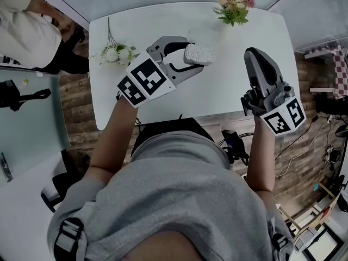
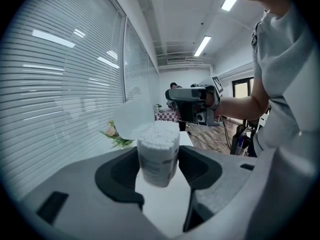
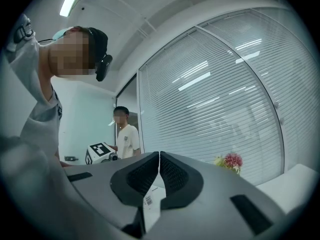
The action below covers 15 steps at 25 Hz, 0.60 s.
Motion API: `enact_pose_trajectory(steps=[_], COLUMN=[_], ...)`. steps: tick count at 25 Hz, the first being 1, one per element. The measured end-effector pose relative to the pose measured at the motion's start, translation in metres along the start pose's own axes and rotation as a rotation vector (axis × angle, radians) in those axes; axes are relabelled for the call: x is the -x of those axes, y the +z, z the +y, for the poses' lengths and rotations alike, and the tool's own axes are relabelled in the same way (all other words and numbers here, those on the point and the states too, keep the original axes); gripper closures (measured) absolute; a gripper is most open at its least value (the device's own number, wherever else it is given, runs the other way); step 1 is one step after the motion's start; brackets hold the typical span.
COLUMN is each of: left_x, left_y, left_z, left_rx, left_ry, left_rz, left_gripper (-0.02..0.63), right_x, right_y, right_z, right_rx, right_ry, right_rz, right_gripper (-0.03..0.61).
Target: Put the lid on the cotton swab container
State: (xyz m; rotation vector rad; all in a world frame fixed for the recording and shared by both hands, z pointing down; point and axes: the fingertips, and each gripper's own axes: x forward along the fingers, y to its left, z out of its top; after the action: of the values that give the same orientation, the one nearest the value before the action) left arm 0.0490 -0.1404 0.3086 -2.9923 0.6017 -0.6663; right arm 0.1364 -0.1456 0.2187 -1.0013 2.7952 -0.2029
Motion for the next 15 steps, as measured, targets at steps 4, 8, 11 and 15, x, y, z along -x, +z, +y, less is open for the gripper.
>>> enact_pose_trajectory(steps=[4, 8, 11, 15], left_x=[0.002, 0.004, 0.004, 0.005], left_y=[0.003, 0.003, 0.001, 0.002], left_z=[-0.004, -0.008, -0.01, -0.013], left_rx=[-0.006, -0.016, -0.032, -0.039], left_ry=[-0.008, -0.01, -0.009, -0.016], left_rz=[-0.002, 0.002, 0.017, 0.016], left_gripper=[0.37, 0.37, 0.37, 0.37], right_x=[-0.005, -0.009, -0.012, -0.019], right_y=[0.0, 0.003, 0.005, 0.006], right_z=[0.001, 0.004, 0.006, 0.009], right_rx=[-0.023, -0.029, -0.033, -0.035], right_ry=[0.017, 0.032, 0.051, 0.074], right_rz=[0.003, -0.008, -0.011, 0.002], right_gripper=[0.551, 0.551, 0.551, 0.551])
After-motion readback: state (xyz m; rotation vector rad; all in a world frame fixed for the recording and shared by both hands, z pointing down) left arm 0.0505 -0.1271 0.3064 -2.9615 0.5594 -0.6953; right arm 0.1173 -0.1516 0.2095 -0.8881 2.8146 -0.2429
